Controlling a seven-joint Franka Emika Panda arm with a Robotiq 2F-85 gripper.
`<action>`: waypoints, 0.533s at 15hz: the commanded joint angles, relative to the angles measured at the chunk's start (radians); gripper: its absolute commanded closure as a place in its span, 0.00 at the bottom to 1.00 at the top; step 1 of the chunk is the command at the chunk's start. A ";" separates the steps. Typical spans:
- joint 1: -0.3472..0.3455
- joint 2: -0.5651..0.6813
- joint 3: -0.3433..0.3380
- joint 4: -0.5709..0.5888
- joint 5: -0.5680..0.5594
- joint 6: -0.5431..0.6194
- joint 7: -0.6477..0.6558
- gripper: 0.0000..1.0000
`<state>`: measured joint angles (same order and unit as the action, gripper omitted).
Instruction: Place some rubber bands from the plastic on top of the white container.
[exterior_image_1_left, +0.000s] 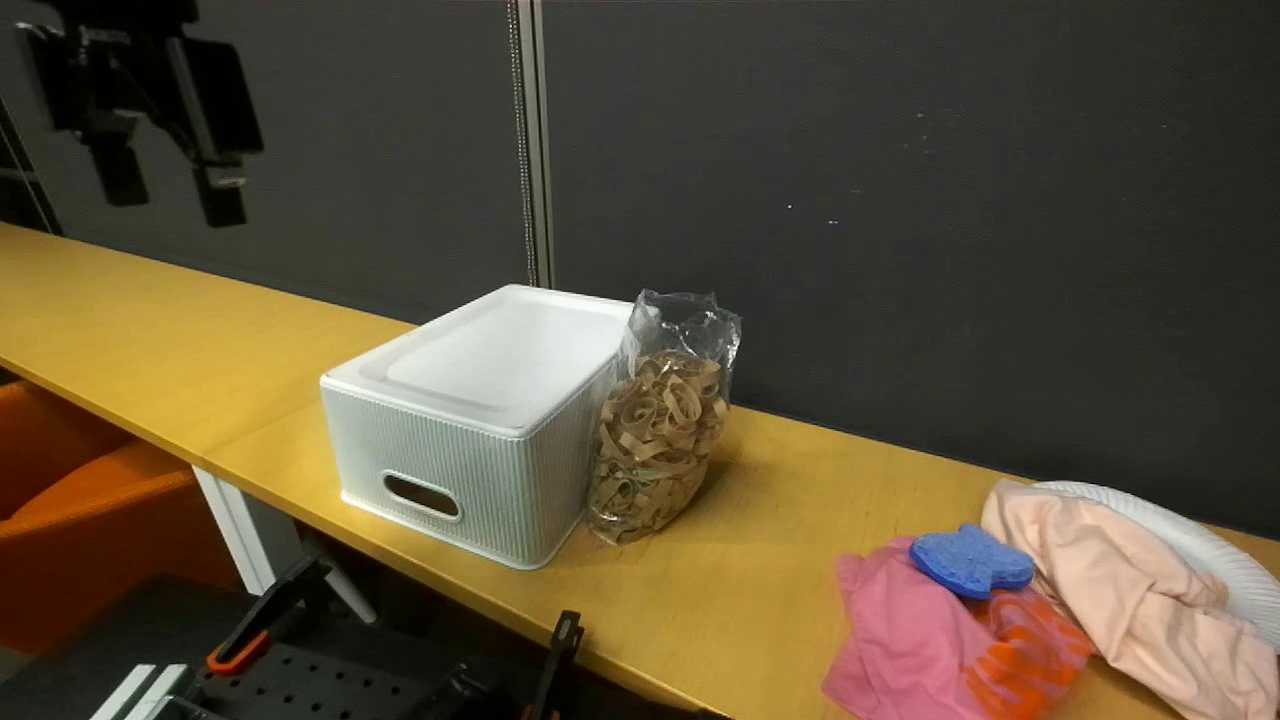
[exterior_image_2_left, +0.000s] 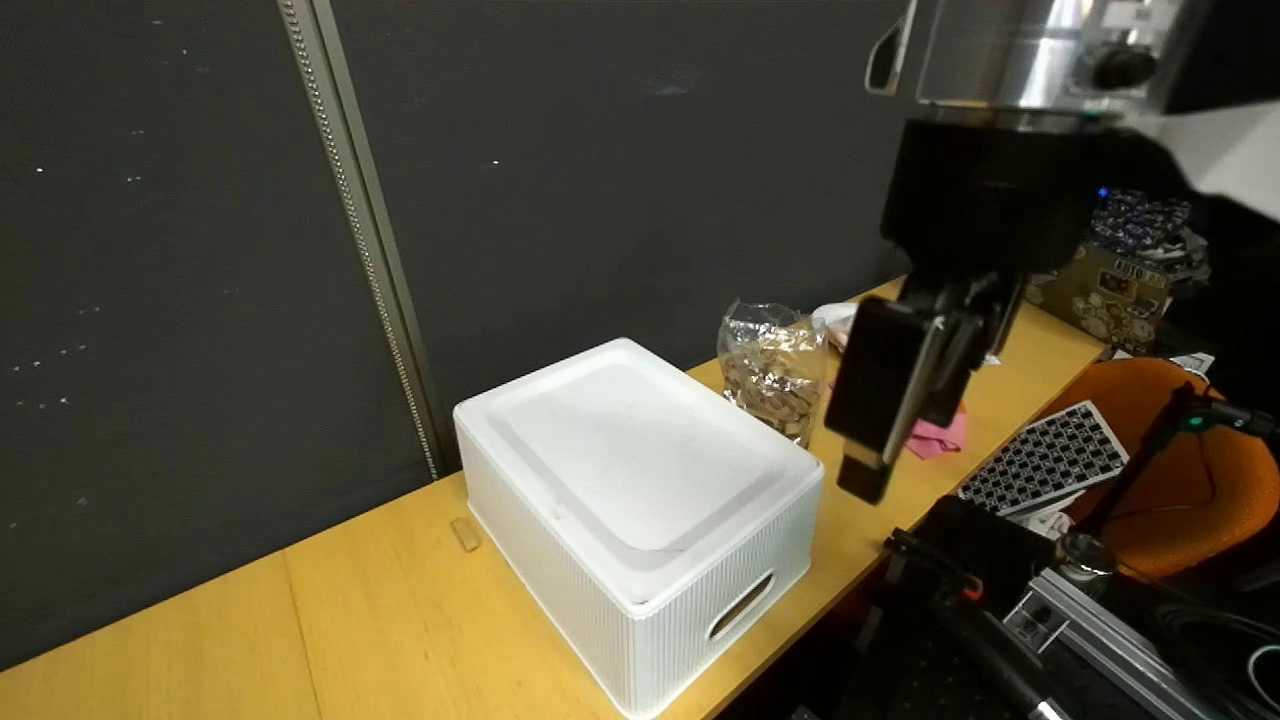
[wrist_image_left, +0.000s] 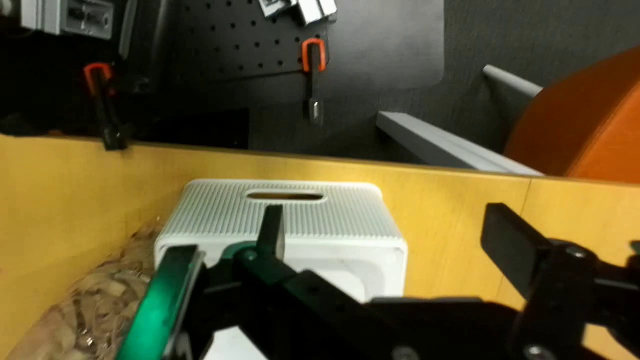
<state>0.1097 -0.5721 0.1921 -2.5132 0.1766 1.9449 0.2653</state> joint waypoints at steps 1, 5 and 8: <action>-0.063 0.079 -0.016 0.102 -0.098 0.019 0.004 0.00; -0.123 0.133 -0.059 0.176 -0.181 0.030 -0.005 0.00; -0.160 0.168 -0.086 0.209 -0.238 0.048 0.008 0.00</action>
<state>-0.0237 -0.4493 0.1307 -2.3527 -0.0063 1.9820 0.2642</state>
